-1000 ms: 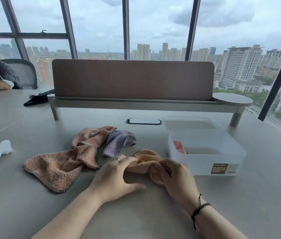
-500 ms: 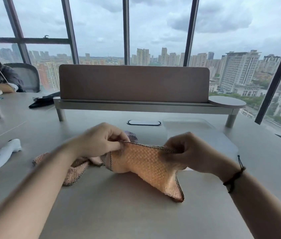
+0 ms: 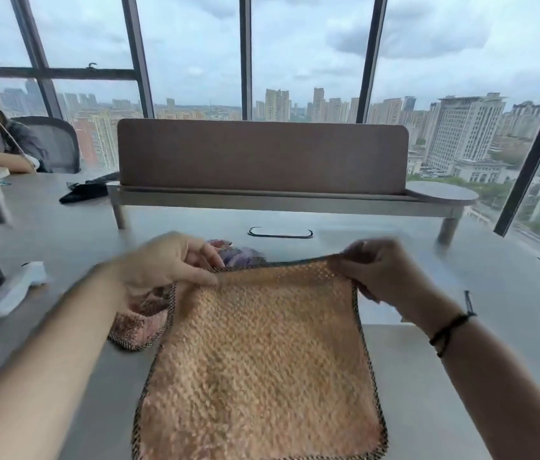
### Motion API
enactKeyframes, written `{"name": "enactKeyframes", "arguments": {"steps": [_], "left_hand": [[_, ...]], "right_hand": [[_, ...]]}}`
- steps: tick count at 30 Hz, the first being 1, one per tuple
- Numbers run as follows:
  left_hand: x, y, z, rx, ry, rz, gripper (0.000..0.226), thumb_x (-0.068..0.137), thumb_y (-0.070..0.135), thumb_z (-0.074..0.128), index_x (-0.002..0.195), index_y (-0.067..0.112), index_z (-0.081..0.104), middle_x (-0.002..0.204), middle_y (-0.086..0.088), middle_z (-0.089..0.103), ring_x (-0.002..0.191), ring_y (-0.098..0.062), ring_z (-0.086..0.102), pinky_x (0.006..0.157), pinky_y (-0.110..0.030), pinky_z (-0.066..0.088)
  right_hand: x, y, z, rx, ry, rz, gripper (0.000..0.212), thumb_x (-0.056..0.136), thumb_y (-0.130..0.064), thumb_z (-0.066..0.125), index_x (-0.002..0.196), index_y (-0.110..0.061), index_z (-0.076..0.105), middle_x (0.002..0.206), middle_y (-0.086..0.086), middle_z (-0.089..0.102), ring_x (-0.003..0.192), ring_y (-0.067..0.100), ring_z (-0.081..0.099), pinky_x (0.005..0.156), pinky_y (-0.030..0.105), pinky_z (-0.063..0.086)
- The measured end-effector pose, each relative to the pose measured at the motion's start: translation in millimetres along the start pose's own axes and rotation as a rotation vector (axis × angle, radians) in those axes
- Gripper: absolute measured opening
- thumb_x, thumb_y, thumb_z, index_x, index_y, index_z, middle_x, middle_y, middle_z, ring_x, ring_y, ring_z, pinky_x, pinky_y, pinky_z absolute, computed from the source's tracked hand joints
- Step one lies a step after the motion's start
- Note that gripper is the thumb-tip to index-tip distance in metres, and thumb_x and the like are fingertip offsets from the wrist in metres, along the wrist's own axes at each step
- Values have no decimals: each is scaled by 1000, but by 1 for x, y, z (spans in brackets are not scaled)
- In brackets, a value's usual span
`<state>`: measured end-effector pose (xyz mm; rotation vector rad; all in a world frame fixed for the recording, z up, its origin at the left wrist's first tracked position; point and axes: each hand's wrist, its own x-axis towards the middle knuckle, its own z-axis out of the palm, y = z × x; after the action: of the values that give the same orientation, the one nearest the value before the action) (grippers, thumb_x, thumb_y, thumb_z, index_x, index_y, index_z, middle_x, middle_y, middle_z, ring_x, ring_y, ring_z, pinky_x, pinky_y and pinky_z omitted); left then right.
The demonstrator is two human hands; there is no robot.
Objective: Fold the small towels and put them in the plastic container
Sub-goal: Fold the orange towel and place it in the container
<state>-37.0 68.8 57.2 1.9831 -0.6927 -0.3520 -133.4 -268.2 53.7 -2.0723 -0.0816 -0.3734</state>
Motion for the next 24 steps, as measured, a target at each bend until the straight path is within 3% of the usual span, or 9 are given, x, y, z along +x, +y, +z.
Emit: {"name": "enactKeyframes", "arguments": {"steps": [2, 4, 6, 8, 12, 16, 19, 21, 24], "left_hand": [[10, -41, 22, 106, -12, -117, 49, 56, 39, 94, 95, 17, 76, 93, -15, 76, 91, -22, 71, 83, -30, 53], [17, -73, 42, 187, 36, -190, 29, 66, 26, 92, 91, 22, 76, 85, 7, 78, 88, -7, 71, 80, -19, 51], [22, -89, 53, 238, 143, -162, 24, 68, 25, 91, 87, 24, 76, 81, 20, 75, 77, 6, 65, 75, -9, 46], [27, -97, 52, 266, 220, -105, 22, 69, 26, 90, 85, 24, 76, 86, 20, 75, 80, 5, 66, 76, -8, 46], [30, -112, 49, 311, 349, -31, 19, 68, 30, 91, 79, 27, 75, 71, 9, 72, 59, 1, 57, 61, -17, 43], [33, -116, 52, 306, 405, 18, 18, 72, 24, 88, 80, 29, 73, 57, 27, 61, 49, 3, 48, 52, -10, 31], [34, -122, 48, 235, 440, 1, 22, 68, 40, 88, 84, 36, 74, 78, 21, 73, 63, 4, 63, 68, -19, 49], [31, -123, 46, 142, 416, -23, 38, 60, 59, 85, 90, 39, 73, 85, 13, 77, 73, -9, 72, 72, -26, 55], [28, -117, 46, 49, 405, -52, 26, 67, 41, 83, 88, 28, 74, 88, 7, 79, 42, -19, 56, 42, -20, 43]], "right_hand": [[2, 36, 25, -300, 14, 44, 25, 80, -31, 80, 64, -19, 66, 48, -8, 54, 45, 12, 48, 46, 23, 34], [-4, 61, 48, -654, 11, 39, 24, 82, -43, 72, 69, -25, 64, 65, -6, 61, 64, 19, 59, 53, 27, 37], [-13, 74, 64, -801, 8, 12, 20, 85, -42, 63, 81, -23, 67, 81, -1, 69, 80, 26, 66, 57, 29, 39], [-19, 83, 73, -865, 23, -20, 22, 90, -40, 55, 93, -21, 65, 89, 2, 71, 87, 29, 68, 62, 33, 43], [-13, 95, 70, -789, 44, -13, 22, 92, -42, 55, 106, -30, 67, 99, 2, 73, 96, 28, 67, 73, 34, 49], [-4, 106, 68, -700, 82, -32, 18, 88, -41, 62, 102, -32, 70, 97, -3, 75, 95, 24, 68, 73, 32, 51], [0, 112, 67, -636, 67, -35, 14, 86, -37, 67, 97, -32, 71, 90, -7, 76, 88, 20, 69, 71, 32, 53], [1, 113, 64, -549, 54, -9, 7, 84, -31, 72, 91, -33, 73, 77, -14, 72, 76, 10, 66, 66, 27, 50], [2, 113, 57, -283, 79, 53, 11, 83, -20, 76, 81, -31, 75, 58, -13, 66, 54, 0, 58, 55, 14, 42]]}}
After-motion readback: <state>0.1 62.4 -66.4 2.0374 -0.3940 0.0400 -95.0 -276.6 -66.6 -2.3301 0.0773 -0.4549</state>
